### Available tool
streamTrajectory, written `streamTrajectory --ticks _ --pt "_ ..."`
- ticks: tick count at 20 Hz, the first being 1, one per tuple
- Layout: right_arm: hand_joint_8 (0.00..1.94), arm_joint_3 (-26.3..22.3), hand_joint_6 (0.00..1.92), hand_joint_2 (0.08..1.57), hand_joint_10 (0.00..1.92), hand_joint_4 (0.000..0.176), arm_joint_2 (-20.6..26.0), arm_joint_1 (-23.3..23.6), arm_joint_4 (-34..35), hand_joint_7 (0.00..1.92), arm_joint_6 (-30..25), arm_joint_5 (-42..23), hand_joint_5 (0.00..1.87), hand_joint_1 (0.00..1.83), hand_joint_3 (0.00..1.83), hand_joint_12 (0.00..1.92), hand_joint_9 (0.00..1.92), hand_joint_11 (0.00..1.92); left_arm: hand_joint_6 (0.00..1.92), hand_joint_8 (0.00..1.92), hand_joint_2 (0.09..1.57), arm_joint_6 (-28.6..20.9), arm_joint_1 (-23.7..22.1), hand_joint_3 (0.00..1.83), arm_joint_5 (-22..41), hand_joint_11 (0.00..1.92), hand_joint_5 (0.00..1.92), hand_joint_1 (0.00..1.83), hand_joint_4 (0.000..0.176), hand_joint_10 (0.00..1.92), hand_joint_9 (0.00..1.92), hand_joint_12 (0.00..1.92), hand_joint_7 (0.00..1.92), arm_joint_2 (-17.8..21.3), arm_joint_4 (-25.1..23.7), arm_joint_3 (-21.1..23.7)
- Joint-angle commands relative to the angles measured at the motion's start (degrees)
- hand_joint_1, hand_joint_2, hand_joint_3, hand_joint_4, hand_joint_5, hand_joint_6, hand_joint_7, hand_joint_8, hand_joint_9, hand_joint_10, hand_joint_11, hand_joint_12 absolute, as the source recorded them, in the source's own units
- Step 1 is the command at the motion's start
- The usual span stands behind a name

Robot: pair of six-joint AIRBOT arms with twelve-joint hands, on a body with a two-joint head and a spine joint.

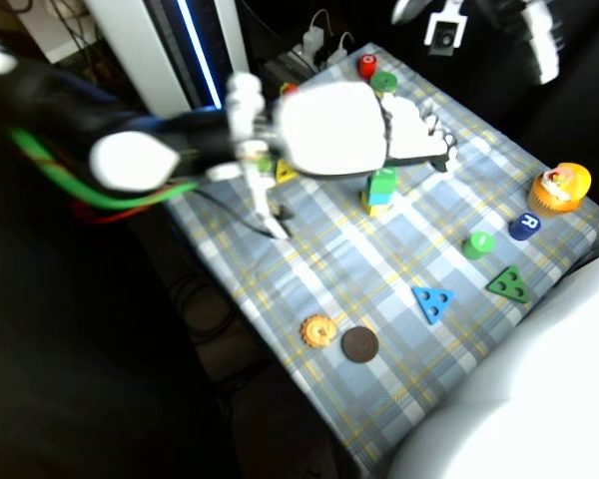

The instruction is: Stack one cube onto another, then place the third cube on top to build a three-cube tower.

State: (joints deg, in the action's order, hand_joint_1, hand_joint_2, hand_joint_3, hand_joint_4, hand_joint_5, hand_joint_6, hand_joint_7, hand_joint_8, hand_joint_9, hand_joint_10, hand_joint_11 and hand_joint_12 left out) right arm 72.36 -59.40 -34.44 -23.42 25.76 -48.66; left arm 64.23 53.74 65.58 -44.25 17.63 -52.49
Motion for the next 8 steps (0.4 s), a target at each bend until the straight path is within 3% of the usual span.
streamTrajectory --ticks 1,2,3,5,6,8 --pt "0.01 -1.5 0.0 1.02 0.0 0.0 0.7 -1.0 4.3 0.29 1.7 -12.0 0.22 0.6 0.0 0.39 0.3 0.0 0.0 0.0 0.77 -2.2 0.0 0.0 11.2 0.0 0.02 0.73 0.176 0.0 0.0 0.0 0.03 0.3 -2.2 0.0" --pt "0.01 -3.9 0.0 1.02 0.0 0.008 3.3 -4.1 9.0 0.31 4.5 -17.6 0.22 0.58 0.0 0.34 0.27 0.0 0.0 0.0 0.75 -4.3 0.7 0.0 14.2 0.0 0.01 0.76 0.176 0.0 0.0 0.0 0.02 0.8 -2.9 0.3" --pt "0.0 -6.3 0.0 1.07 0.0 0.007 5.5 -7.4 13.1 0.32 6.8 -23.5 0.19 0.46 0.0 0.41 0.27 0.0 0.0 0.01 0.73 -6.8 1.5 0.0 17.3 0.0 0.01 0.77 0.176 0.0 0.0 0.0 0.03 1.5 -3.9 0.7" --pt "0.01 -8.7 0.01 1.14 0.01 0.0 7.4 -12.1 17.9 0.39 9.3 -30.6 0.27 0.53 0.0 0.42 0.34 0.07 0.0 0.01 0.71 -9.9 2.7 0.0 21.2 0.04 0.03 0.78 0.176 0.01 0.06 0.02 0.07 2.1 -4.9 1.0" --pt "0.0 -9.7 0.0 1.18 0.01 0.0 7.9 -15.1 20.9 0.4 9.8 -35.0 0.28 0.47 0.02 0.42 0.36 0.08 0.0 0.01 0.69 -11.7 3.4 0.0 23.0 0.15 0.06 0.69 0.176 0.01 0.14 0.07 0.13 2.1 -5.3 0.9" --pt "0.01 -10.6 0.01 1.23 0.03 0.0 8.0 -21.3 26.4 0.46 9.8 -43.9 0.34 0.5 0.01 0.47 0.48 0.22 0.0 0.01 0.8 -14.6 4.7 0.01 26.1 0.23 0.13 0.6 0.171 0.01 0.23 0.12 0.21 1.9 -5.5 0.7"
